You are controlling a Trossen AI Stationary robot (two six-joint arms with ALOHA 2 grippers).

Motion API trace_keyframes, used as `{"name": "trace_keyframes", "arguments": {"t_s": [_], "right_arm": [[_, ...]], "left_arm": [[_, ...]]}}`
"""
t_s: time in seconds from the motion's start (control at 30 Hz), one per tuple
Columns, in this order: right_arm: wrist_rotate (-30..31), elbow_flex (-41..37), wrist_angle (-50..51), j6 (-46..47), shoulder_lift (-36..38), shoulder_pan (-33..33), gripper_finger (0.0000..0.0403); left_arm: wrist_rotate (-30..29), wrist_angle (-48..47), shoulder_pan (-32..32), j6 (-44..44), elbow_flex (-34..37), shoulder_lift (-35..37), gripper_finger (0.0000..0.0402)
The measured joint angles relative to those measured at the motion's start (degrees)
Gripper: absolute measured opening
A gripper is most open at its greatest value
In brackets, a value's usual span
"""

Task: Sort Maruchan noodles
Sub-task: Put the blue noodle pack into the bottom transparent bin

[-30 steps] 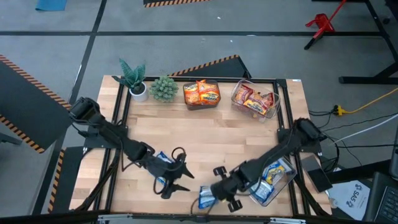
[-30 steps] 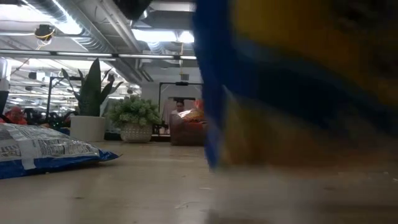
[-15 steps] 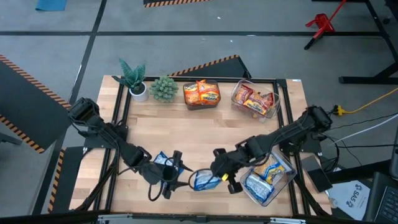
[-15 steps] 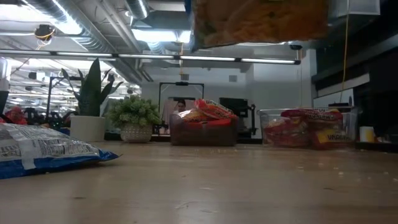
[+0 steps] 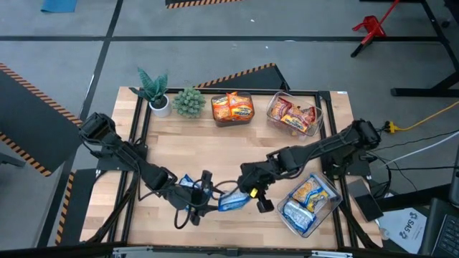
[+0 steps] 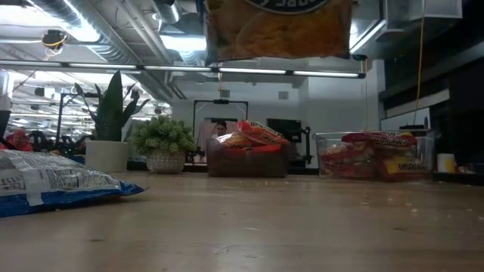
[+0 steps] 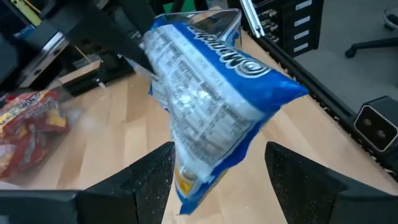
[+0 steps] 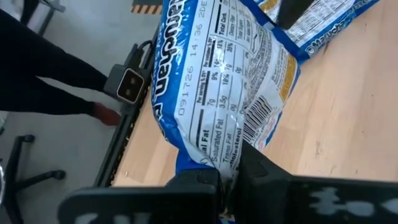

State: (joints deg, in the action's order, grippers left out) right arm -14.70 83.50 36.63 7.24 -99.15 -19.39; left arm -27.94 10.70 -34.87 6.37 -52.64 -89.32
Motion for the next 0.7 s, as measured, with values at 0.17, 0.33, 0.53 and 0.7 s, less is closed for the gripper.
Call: {"name": "trace_keyframes", "arguments": {"t_s": [0.17,0.33,0.53,0.7], "right_arm": [[-1.4,0.0,-3.0,0.3,0.0,0.7,0.0],[-1.9,0.0,-5.2,0.5,0.1,1.5,0.0],[-1.0,0.0,-6.4,0.9,0.2,2.4,0.0],[0.1,0.0,-4.7,0.0,0.2,4.3,0.0]], "left_arm": [[-2.6,-0.1,0.3,0.3,0.0,0.0,0.0245],[-2.5,-0.2,1.9,0.4,0.0,0.0,0.0245],[-1.8,0.9,3.4,0.0,0.1,-0.1,0.0245],[0.8,5.6,3.2,-0.8,0.0,-0.1,0.0245]]}}
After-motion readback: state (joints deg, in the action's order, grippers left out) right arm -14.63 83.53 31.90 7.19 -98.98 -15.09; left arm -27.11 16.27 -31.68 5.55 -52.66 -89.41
